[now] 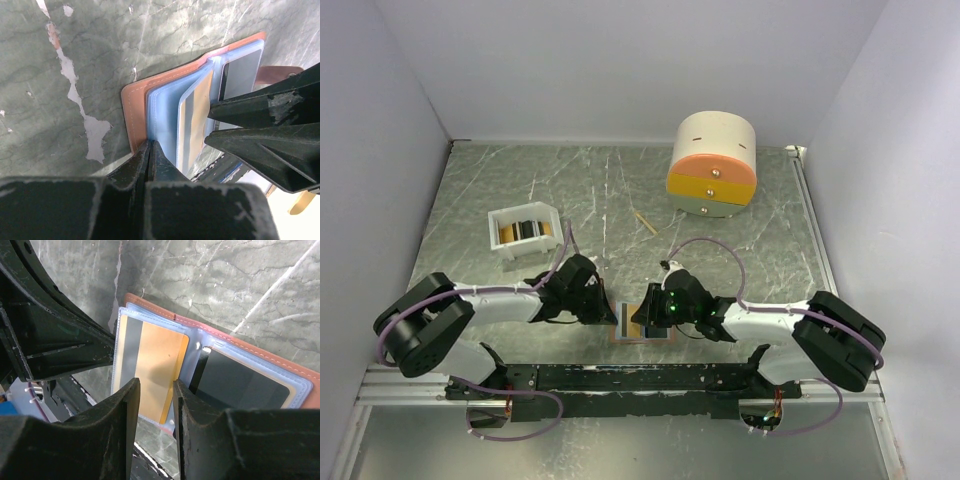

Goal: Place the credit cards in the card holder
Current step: Insert the credit card into the card holder.

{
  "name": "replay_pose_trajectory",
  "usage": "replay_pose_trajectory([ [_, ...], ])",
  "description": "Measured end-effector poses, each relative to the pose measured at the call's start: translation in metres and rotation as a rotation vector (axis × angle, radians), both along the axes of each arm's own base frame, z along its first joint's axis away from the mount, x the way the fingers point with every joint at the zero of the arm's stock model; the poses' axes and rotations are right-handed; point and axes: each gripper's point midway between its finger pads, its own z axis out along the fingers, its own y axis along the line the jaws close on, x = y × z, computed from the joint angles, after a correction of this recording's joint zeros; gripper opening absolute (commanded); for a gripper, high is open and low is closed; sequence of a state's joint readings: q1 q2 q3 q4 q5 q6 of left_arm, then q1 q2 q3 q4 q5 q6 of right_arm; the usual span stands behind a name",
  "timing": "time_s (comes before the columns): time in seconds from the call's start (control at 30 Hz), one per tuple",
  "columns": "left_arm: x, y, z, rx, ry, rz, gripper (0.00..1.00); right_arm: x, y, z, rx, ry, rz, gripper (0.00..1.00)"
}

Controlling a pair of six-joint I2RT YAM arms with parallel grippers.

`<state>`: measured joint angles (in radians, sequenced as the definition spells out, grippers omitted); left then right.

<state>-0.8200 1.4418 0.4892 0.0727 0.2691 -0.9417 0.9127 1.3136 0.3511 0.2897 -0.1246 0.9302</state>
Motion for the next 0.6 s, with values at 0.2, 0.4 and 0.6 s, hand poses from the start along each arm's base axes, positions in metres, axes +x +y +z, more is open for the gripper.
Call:
replay_pose_trajectory([
  [0.2,0.0,0.003,0.001,0.038,-0.003,0.0,0.2,-0.002,-0.002,0.002,-0.026,0.009,0.006,0.39],
  [0.4,0.004,0.018,0.014,0.11,-0.054,0.024,0.49,0.003,-0.006,0.033,-0.032,-0.037,-0.009,0.43],
  [0.6,0.013,0.024,0.028,0.123,-0.117,0.055,0.58,0.009,-0.027,0.043,-0.144,-0.034,-0.076,0.43],
])
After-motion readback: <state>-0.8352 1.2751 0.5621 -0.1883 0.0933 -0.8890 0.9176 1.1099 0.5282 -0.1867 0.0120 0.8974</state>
